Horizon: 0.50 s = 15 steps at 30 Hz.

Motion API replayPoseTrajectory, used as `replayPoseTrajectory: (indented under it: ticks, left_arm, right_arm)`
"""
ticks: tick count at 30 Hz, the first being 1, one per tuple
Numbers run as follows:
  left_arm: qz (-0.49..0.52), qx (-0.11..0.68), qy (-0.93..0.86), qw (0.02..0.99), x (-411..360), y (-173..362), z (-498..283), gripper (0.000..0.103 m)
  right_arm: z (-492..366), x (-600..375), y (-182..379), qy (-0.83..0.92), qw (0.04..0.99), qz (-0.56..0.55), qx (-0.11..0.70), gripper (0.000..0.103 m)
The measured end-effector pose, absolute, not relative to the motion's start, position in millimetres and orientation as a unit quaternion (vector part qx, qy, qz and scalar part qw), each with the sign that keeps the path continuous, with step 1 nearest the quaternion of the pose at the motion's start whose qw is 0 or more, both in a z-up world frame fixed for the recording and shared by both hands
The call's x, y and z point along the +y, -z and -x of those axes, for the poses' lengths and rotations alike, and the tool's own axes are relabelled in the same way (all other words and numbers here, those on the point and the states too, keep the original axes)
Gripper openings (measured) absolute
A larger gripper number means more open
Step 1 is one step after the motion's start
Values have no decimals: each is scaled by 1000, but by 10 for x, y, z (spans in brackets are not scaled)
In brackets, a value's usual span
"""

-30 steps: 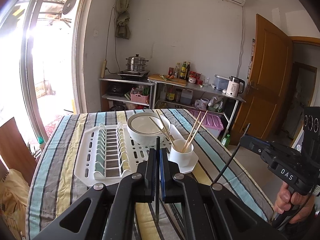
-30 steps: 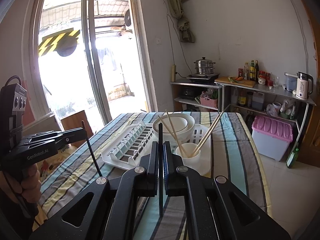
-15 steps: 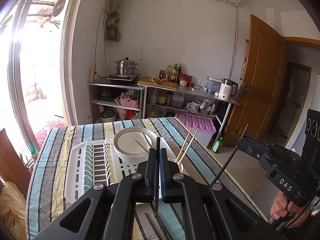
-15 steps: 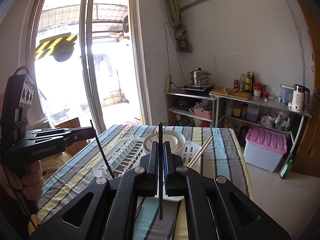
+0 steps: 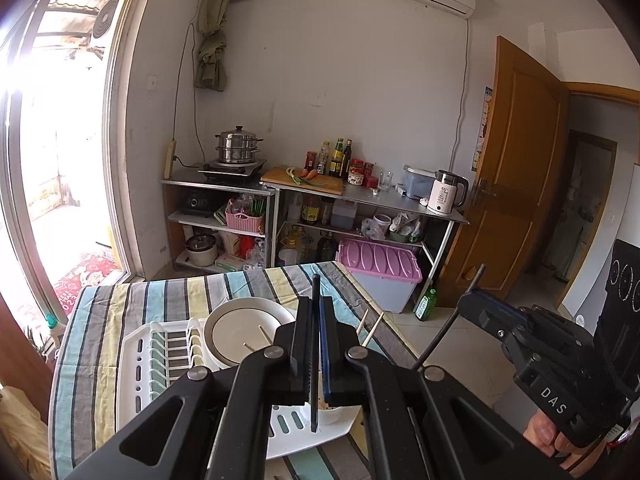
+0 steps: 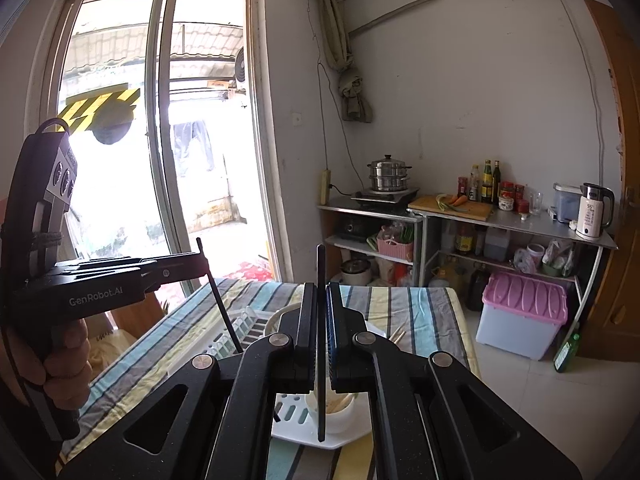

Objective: Organize utensils
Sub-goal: 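Lower the black chopstick into the white cup and open the right gripper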

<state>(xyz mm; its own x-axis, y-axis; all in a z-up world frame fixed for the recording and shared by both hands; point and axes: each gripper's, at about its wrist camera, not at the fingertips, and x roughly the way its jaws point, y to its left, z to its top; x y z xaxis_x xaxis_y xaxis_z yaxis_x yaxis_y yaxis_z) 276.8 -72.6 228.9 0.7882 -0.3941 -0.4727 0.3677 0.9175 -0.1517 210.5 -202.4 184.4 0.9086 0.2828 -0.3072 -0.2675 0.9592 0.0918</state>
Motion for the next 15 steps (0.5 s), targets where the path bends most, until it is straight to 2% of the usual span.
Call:
replayPoseTrajectory:
  ticks: [7, 15]
  left_arm:
    - [30, 259, 208, 943, -841, -2297, -3048, 3]
    - [43, 278, 212, 936, -864, -2051, -3299, 3]
  right_arm:
    - [-2327, -2071, -1850, -133, 978, -30, 160, 4]
    - [-2558, -2124, -1730, -130, 975, -41, 173, 4]
